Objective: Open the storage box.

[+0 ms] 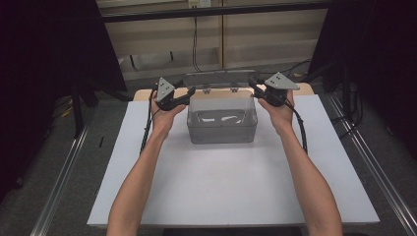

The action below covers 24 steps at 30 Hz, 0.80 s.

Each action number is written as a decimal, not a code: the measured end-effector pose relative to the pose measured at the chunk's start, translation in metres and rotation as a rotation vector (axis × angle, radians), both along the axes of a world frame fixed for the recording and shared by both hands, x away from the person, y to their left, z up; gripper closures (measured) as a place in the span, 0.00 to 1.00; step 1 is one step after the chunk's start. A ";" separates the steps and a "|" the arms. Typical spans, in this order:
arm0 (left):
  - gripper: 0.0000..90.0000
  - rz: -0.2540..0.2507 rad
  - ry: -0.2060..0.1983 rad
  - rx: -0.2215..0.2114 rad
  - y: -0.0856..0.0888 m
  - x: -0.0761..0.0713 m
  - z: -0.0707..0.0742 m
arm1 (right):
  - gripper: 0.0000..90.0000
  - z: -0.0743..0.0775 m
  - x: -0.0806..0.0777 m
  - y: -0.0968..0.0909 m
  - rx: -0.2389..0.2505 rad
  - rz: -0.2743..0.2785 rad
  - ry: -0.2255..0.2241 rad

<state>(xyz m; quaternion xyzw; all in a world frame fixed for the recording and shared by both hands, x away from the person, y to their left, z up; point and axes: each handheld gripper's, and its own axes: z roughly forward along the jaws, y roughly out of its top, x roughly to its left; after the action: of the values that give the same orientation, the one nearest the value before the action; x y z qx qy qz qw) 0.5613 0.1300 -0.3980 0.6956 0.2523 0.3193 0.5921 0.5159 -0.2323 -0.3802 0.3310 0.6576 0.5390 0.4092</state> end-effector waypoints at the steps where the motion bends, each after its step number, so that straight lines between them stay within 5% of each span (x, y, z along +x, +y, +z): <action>1: 0.44 -0.001 0.002 0.005 0.000 0.001 -0.001 | 0.78 0.000 0.001 0.000 -0.002 0.000 0.000; 8: 0.50 -0.030 0.012 0.005 -0.007 0.007 -0.001 | 0.79 0.003 0.006 -0.001 0.004 -0.002 0.005; 24: 0.60 -0.012 0.039 0.019 -0.011 0.020 -0.005 | 0.80 0.006 0.011 -0.001 0.006 -0.003 0.011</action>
<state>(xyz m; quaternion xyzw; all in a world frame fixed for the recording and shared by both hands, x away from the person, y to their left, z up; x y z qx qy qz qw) 0.5814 0.1186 -0.4034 0.7087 0.2568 0.3044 0.5824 0.5266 -0.2334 -0.3739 0.3362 0.6577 0.5385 0.4055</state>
